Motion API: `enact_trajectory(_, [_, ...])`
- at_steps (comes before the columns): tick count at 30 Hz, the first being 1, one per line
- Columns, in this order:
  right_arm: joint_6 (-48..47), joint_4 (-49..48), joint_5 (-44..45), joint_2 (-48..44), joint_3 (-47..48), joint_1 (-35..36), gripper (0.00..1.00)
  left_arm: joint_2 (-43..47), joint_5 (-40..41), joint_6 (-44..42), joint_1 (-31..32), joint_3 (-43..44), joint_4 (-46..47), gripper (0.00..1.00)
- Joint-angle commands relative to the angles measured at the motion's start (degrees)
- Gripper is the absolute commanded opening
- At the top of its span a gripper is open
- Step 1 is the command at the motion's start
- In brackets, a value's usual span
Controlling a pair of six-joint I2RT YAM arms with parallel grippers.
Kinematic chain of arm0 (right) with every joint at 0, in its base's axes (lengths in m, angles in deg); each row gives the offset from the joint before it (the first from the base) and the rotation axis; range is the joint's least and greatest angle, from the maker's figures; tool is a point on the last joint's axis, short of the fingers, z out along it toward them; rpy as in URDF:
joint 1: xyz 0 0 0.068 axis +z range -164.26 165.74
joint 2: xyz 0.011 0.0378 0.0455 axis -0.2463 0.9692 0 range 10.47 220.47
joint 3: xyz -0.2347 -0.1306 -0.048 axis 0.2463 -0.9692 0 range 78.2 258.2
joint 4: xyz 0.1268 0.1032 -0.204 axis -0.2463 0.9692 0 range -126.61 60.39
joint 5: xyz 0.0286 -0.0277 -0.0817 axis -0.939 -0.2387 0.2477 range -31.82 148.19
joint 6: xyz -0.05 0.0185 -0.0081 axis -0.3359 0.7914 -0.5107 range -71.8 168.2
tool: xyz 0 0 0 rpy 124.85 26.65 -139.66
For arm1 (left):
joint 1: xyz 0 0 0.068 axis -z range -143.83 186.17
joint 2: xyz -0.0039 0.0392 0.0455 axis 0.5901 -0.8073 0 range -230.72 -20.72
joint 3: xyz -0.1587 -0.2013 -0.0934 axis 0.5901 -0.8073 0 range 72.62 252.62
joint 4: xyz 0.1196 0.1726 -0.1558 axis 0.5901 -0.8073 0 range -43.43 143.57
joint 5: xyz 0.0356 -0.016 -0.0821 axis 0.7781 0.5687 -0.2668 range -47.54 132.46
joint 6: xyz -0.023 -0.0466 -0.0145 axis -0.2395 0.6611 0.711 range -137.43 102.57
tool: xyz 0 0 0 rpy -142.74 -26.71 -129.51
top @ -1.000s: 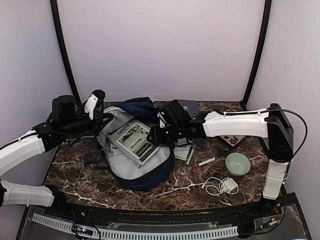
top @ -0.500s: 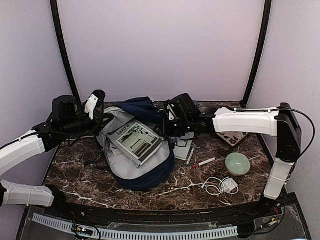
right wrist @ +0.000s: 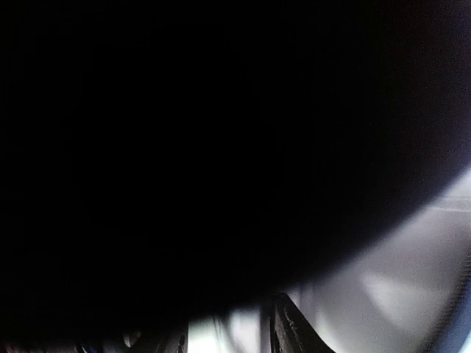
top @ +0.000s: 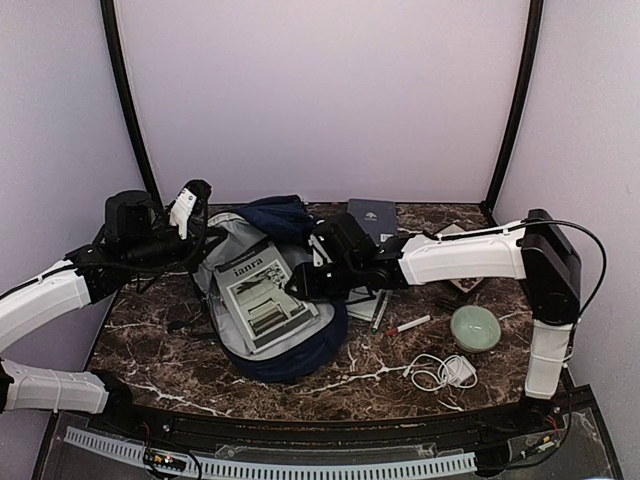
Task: Pack the student bag
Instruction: Adjust the book in the largest pocket of the bag.
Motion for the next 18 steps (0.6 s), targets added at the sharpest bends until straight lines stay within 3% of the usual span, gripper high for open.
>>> enact_trajectory(1, [-0.21,-9.40,-4.94,-0.17,1.01,2.11,0.39,0.75,-2.00,0.22,-0.22,2.49,4.59,0.00])
enact_trajectory(8, [-9.50,0.51,2.83,-5.83,1.80,1.06,0.53,1.57,-0.50,-0.53,-0.24,2.05,5.00,0.00])
enact_trajectory(14, [-36.57,10.09,1.58,-9.89,4.28,5.32,0.69,1.41,-0.18,-1.18,-0.29,2.22,4.64,0.00])
enact_trajectory(18, [-58.38,13.83,6.51,-8.12,5.36,9.68,0.79,1.57,-0.12,-1.53,-0.26,2.18,4.56,0.00])
